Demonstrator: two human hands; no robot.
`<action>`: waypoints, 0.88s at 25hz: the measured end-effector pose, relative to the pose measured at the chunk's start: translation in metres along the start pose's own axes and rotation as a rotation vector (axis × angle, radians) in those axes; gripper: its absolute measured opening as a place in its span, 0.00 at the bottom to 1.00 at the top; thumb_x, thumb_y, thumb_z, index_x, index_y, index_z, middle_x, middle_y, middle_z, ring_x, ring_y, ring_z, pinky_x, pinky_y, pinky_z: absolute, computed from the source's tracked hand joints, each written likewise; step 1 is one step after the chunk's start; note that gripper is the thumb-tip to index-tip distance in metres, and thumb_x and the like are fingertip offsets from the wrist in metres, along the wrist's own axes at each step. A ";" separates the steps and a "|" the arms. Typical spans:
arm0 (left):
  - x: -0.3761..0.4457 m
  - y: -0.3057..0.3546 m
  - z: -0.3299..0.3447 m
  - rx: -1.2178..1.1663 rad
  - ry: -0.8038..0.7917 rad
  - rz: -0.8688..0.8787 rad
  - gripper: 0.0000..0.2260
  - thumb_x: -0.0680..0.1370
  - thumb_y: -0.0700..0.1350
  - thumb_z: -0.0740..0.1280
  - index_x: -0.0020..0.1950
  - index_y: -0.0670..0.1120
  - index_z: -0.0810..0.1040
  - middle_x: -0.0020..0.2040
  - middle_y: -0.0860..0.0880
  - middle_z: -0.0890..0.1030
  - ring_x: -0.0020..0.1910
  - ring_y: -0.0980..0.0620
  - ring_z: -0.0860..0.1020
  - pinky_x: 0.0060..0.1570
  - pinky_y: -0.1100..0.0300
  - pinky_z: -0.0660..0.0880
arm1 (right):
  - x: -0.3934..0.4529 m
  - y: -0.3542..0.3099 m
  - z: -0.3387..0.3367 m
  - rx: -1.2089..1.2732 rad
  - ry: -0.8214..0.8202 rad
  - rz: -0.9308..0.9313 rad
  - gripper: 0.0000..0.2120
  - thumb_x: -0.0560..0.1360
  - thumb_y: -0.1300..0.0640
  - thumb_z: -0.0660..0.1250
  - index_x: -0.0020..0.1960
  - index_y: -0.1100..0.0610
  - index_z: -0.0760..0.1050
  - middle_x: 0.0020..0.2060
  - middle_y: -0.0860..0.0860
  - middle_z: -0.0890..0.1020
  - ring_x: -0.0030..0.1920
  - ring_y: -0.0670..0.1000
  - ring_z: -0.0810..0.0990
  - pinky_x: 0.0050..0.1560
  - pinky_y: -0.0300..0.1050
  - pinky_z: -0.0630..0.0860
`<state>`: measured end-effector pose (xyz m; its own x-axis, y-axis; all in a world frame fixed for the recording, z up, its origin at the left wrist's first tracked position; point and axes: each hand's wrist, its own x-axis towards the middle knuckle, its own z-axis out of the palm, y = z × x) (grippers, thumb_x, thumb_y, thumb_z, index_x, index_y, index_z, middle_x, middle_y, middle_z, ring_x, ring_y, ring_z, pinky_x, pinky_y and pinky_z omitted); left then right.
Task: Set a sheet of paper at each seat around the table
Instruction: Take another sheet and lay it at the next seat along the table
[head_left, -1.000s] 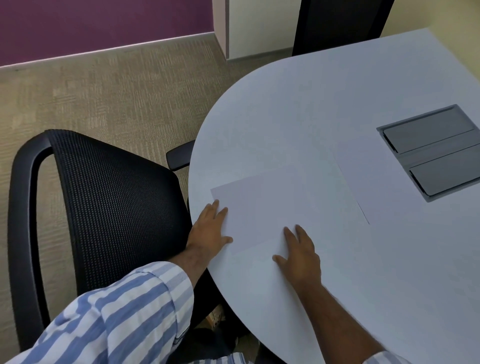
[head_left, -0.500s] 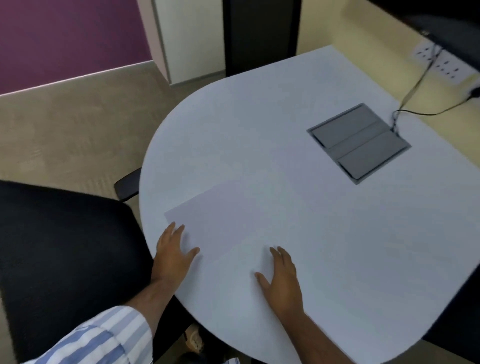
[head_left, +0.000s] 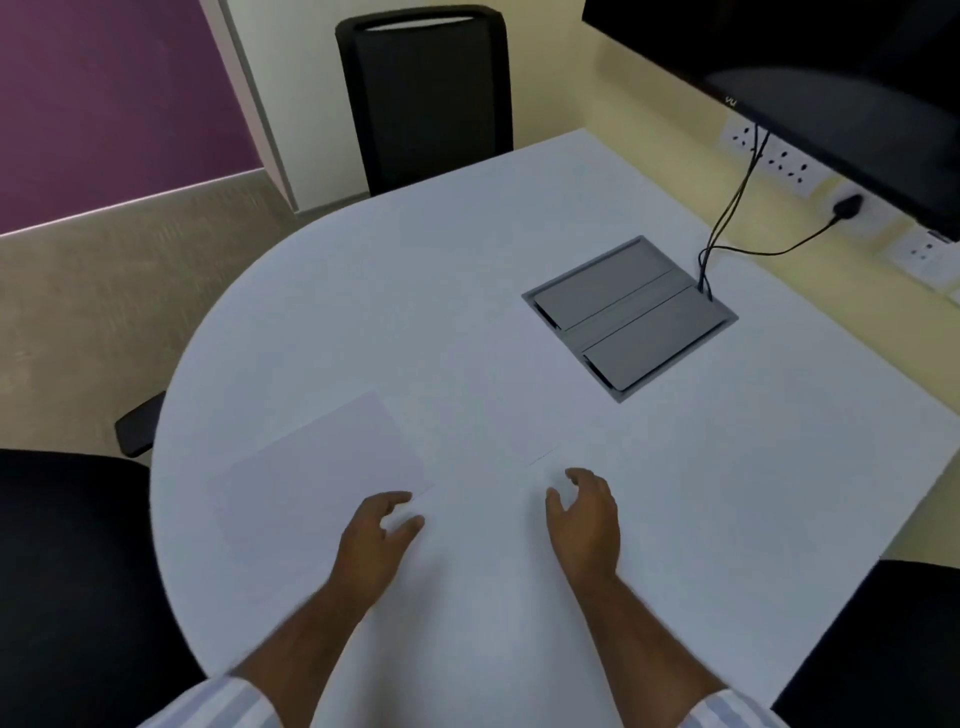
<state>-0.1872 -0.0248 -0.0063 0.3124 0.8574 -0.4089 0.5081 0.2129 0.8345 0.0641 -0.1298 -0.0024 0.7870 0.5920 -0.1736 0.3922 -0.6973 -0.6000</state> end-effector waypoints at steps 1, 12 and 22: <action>0.006 0.016 0.021 -0.048 -0.007 -0.040 0.15 0.78 0.48 0.76 0.63 0.55 0.80 0.62 0.59 0.79 0.66 0.55 0.76 0.59 0.62 0.73 | 0.022 0.006 -0.008 0.000 -0.008 -0.019 0.18 0.80 0.54 0.71 0.68 0.57 0.78 0.64 0.54 0.81 0.64 0.58 0.80 0.63 0.54 0.79; 0.082 0.088 0.172 -0.351 -0.095 -0.372 0.32 0.77 0.37 0.75 0.79 0.46 0.68 0.74 0.49 0.74 0.71 0.47 0.74 0.64 0.52 0.74 | 0.196 0.029 -0.012 -0.339 -0.138 -0.134 0.27 0.80 0.45 0.71 0.72 0.60 0.72 0.70 0.56 0.75 0.68 0.58 0.75 0.59 0.56 0.78; 0.098 0.090 0.199 -0.699 0.126 -0.503 0.29 0.76 0.29 0.71 0.74 0.47 0.73 0.61 0.48 0.82 0.61 0.47 0.82 0.66 0.47 0.78 | 0.195 0.044 0.019 -0.438 -0.076 -0.081 0.37 0.79 0.36 0.69 0.79 0.57 0.67 0.79 0.52 0.65 0.74 0.55 0.68 0.62 0.56 0.72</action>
<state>0.0488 -0.0153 -0.0447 0.0712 0.6206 -0.7809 -0.0605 0.7841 0.6177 0.2257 -0.0368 -0.0777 0.7148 0.6681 -0.2067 0.6284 -0.7433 -0.2294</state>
